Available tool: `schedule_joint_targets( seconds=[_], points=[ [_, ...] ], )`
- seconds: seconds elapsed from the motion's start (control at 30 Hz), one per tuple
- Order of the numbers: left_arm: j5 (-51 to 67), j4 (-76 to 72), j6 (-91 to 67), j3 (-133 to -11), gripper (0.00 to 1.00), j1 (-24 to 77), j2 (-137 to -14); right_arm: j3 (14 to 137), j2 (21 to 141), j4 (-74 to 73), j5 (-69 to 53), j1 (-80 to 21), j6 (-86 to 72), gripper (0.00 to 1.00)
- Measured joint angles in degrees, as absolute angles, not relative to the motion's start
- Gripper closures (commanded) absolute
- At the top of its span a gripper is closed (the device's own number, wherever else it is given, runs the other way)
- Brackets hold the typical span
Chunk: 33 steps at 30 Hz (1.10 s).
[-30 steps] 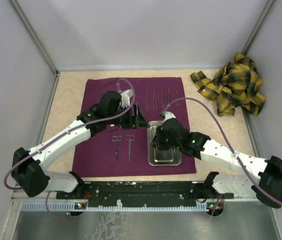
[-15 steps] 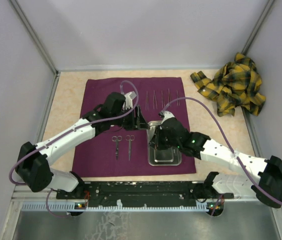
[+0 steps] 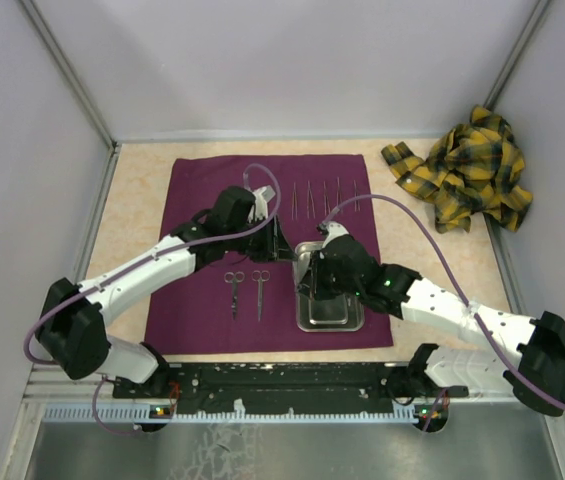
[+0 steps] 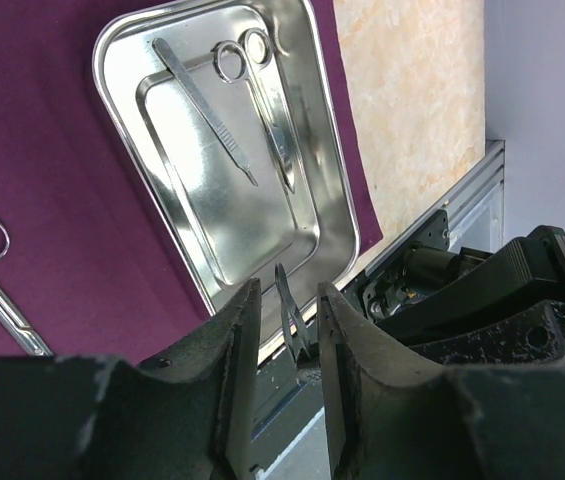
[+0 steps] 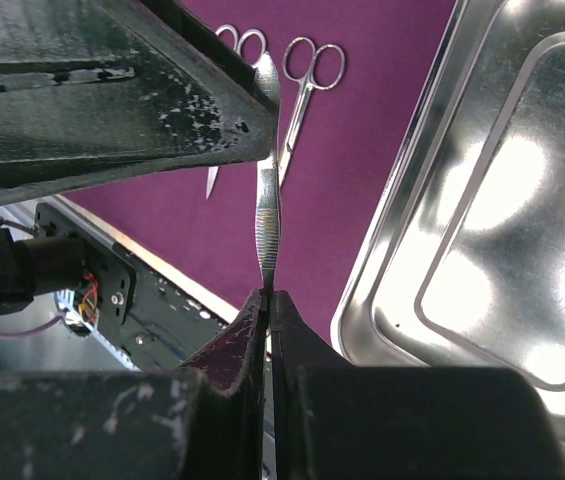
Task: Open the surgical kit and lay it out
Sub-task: Place the medical item in the surgical kit.
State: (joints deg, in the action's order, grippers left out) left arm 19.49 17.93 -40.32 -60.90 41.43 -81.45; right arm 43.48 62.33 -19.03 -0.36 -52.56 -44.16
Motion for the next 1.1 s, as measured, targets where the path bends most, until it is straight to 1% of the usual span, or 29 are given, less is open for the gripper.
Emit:
schedule_joint_targets(
  seconds=[0.13,0.33,0.43,0.57,0.6,0.7,0.77,0.97,1.1],
  points=[
    [19.49,17.91,-40.29,-60.84,0.68,41.43,-82.11,43.48,62.33,-18.76,-0.67,-52.56,-44.16,1.0],
    [19.49,17.89,-40.29,-60.8,0.75,41.43,-82.3,43.48,62.33,-18.74,-0.95,-52.56,-44.16,1.0],
    [19.49,17.89,-40.29,-60.8,0.81,41.43,-82.39,43.48,62.33,-18.46,-1.23,-52.56,-44.16,1.0],
    [19.51,17.72,-40.32,-60.8,0.98,41.43,-82.74,43.4,62.35,-18.33,-1.45,-52.56,-44.18,1.0],
    [19.59,17.5,-40.45,-60.8,1.0,41.43,-82.91,43.13,62.35,-18.06,-1.45,-52.56,-44.21,1.0],
    [19.77,16.84,-40.73,-60.82,1.0,41.5,-83.33,42.72,62.61,-17.96,-1.63,-52.56,-44.38,0.99],
    [19.77,16.69,-40.73,-60.82,1.0,41.52,-83.48,42.72,62.74,-18.0,-1.67,-52.58,-44.58,0.93],
    [19.0,16.71,-40.45,-60.82,1.0,41.5,-83.61,42.39,62.76,-17.67,-2.39,-52.58,-45.19,0.7],
    [18.13,16.75,-40.05,-60.93,1.0,41.5,-84.27,40.71,62.61,-17.61,-2.92,-52.71,-45.63,0.6]
  ],
)
